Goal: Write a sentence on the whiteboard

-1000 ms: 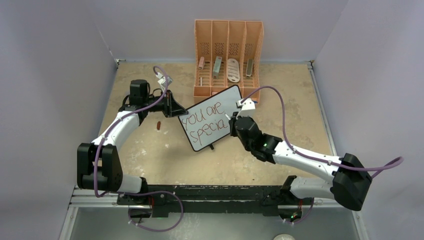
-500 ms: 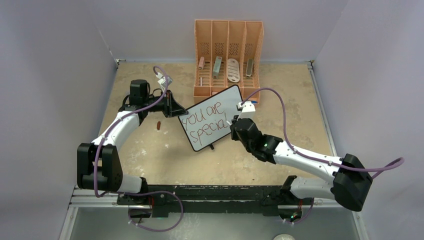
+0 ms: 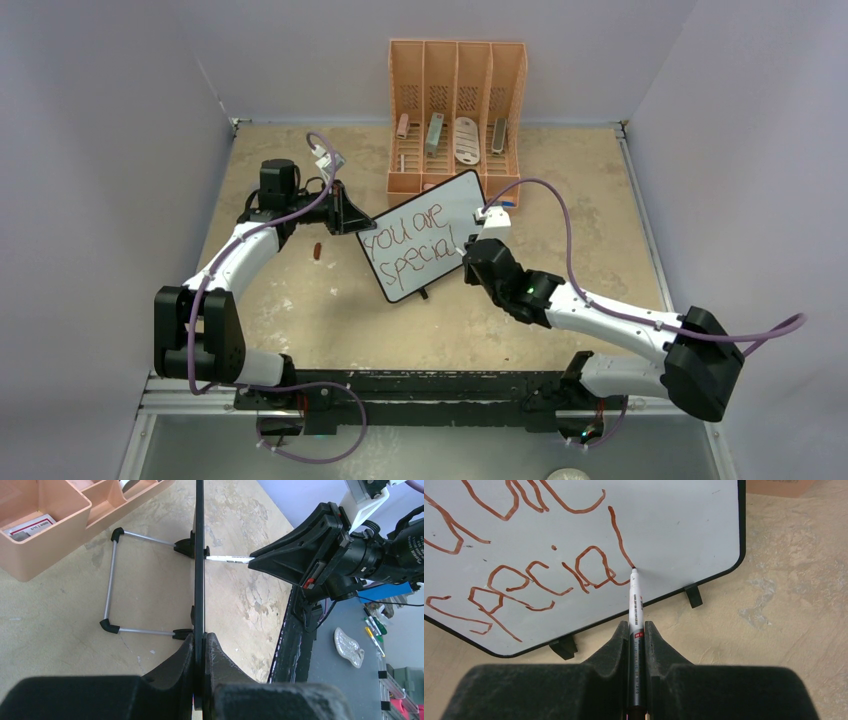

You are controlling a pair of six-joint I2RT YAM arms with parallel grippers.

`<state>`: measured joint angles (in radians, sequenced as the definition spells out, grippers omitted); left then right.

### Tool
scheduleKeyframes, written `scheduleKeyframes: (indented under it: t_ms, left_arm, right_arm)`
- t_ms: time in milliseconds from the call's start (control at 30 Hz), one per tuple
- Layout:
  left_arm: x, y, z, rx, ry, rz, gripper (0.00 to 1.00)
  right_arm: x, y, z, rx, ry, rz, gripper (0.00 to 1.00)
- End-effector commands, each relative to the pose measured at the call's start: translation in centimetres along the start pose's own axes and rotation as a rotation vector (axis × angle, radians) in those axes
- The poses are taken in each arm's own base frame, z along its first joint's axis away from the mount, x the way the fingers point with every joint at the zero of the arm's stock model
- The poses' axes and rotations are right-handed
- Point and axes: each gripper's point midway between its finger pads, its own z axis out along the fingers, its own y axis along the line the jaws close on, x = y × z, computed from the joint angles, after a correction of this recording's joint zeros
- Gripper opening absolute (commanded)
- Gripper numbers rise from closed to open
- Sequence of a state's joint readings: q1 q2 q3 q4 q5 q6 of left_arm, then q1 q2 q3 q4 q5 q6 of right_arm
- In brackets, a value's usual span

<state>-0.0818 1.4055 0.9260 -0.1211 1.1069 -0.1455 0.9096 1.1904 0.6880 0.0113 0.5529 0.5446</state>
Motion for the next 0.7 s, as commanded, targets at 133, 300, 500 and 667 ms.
scheduleKeyframes:
  t_ms: [133,300,500,667]
  left_arm:
    - [-1.1,-0.7,0.0,0.017,-0.009,0.053,0.0]
    - [-1.1,-0.7,0.0,0.018,-0.009,0.054,0.0]
    - [-1.1,-0.7,0.0,0.015,-0.009,0.053,0.0]
    - [-1.2,-0.7,0.0,0.013,-0.01,0.051,0.0]
  right_arm:
    - [0.9,-0.5,0.3,0.022,0.022,0.014,0.0]
    - [0.3,-0.6,0.2,0.032,0.001,0.025,0.0]
    - [-0.7,-0.8,-0.2,0.043,-0.031,0.038,0.0]
    - [-2.0,-0.2,-1.1,-0.008,-0.076,0.069,0.0]
